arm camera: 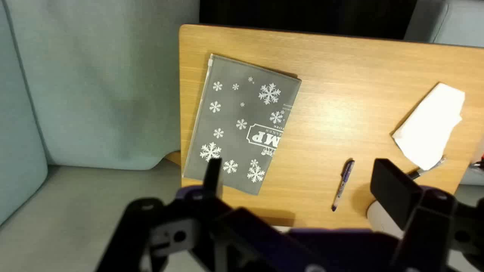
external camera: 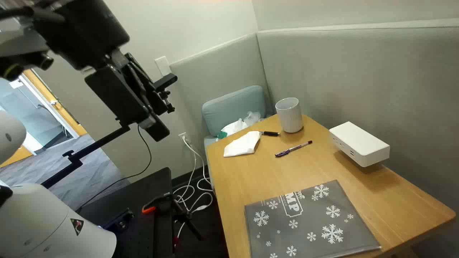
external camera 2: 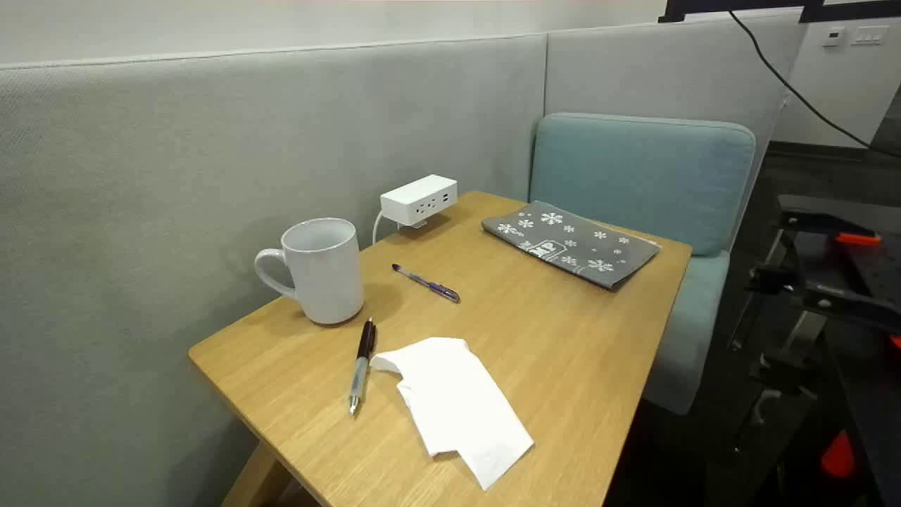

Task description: Move the blue pen to the right

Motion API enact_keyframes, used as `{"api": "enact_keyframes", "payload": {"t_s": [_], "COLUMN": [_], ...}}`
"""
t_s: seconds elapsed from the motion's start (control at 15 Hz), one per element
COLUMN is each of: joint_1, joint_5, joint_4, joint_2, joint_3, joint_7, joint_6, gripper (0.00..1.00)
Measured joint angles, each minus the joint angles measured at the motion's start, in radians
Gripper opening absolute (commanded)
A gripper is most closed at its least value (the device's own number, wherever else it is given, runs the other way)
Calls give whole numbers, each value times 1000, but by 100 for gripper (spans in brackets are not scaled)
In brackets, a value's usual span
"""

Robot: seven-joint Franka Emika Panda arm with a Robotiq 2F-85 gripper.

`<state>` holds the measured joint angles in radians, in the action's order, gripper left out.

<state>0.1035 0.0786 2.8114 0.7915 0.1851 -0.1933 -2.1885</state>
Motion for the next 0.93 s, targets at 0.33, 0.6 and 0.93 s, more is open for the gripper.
{"api": "enact_keyframes", "payload": {"t_s": [0.33, 0.6, 0.93], "joint_1": [0, -11, -87], "joint_5": [0, -5, -65], "joint_4": [14, -12, -72], "joint_2": [-13, -30, -151], "joint_3": [0, -3, -23], "joint_7": [0, 0, 1], "joint_6": [0, -8, -129], "gripper": [100, 100, 100]}}
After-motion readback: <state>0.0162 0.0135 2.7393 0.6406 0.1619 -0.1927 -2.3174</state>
